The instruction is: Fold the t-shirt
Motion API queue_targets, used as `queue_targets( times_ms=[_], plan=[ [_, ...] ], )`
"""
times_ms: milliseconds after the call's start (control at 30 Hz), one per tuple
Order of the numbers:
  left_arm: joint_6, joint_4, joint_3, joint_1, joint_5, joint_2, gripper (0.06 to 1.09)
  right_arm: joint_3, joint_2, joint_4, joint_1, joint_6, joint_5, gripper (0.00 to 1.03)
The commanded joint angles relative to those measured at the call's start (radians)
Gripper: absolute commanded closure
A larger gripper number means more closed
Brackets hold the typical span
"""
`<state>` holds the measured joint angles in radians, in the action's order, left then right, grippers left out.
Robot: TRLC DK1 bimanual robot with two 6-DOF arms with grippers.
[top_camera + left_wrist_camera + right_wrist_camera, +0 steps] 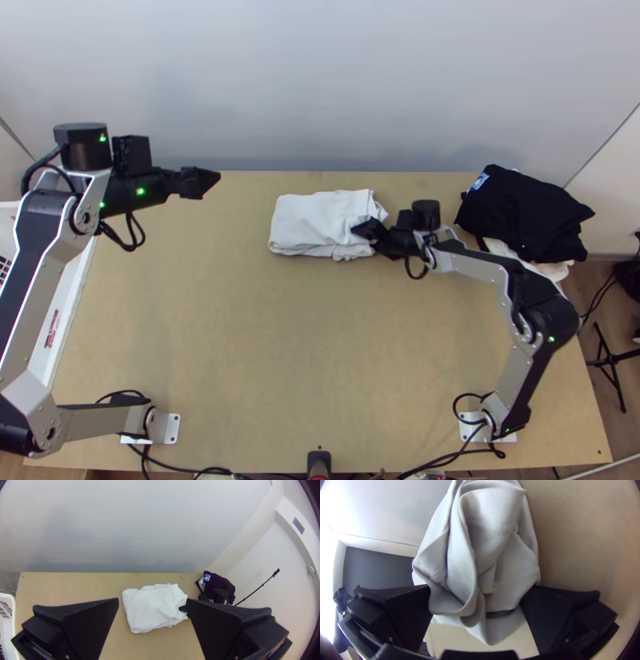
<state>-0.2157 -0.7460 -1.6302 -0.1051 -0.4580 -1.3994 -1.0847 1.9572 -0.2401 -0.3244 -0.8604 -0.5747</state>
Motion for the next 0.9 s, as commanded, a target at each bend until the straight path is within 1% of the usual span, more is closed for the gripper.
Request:
queue_targets(
  times_ms=[0,33,67,133,167,200,300,433,533,633,700,867],
  plan=[
    [-0.004,0.036,0.121,0.044,0.005,0.083,0.11,-0.21,0.1,0.12,-0.053,0.027,0.044,0.1],
    [-0.004,0.039,0.128,0.044,0.01,0.088,0.11,-0.244,0.108,0.162,-0.061,0.061,0.053,0.22],
    [-0.002,0.04,0.135,0.047,0.012,0.091,0.11,-0.27,0.112,0.19,-0.068,0.093,0.061,0.44],
    [-0.008,0.04,0.139,0.064,0.012,0.094,0.11,-0.302,0.117,0.2,-0.074,0.132,0.076,0.97],
    [-0.008,0.04,0.145,0.068,0.012,0.097,0.11,-0.317,0.118,0.229,-0.076,0.153,0.075,0.99],
    [-0.01,0.04,0.153,0.074,0.012,0.103,0.11,-0.325,0.118,0.255,-0.077,0.179,0.075,1.0],
    [-0.005,0.042,0.199,0.099,0.012,0.122,0.11,-0.3,0.069,0.259,-0.07,0.199,0.078,1.0],
    [0.001,0.042,0.251,0.128,0.012,0.134,0.11,-0.297,-0.02,0.252,-0.03,0.204,0.108,1.0],
    [0.006,0.045,0.276,0.154,0.012,0.146,0.11,-0.325,-0.095,0.249,0.001,0.238,0.141,1.0],
    [0.007,0.045,0.319,0.174,0.012,0.165,0.11,-0.396,-0.127,0.262,0.036,0.262,0.157,1.0],
    [0.024,0.046,0.355,0.176,0.012,0.181,0.11,-0.469,-0.127,0.308,0.062,0.288,0.159,1.0],
    [0.035,0.05,0.412,0.202,0.01,0.224,0.11,-0.633,-0.107,0.369,0.137,0.293,0.176,1.0]
  ],
)
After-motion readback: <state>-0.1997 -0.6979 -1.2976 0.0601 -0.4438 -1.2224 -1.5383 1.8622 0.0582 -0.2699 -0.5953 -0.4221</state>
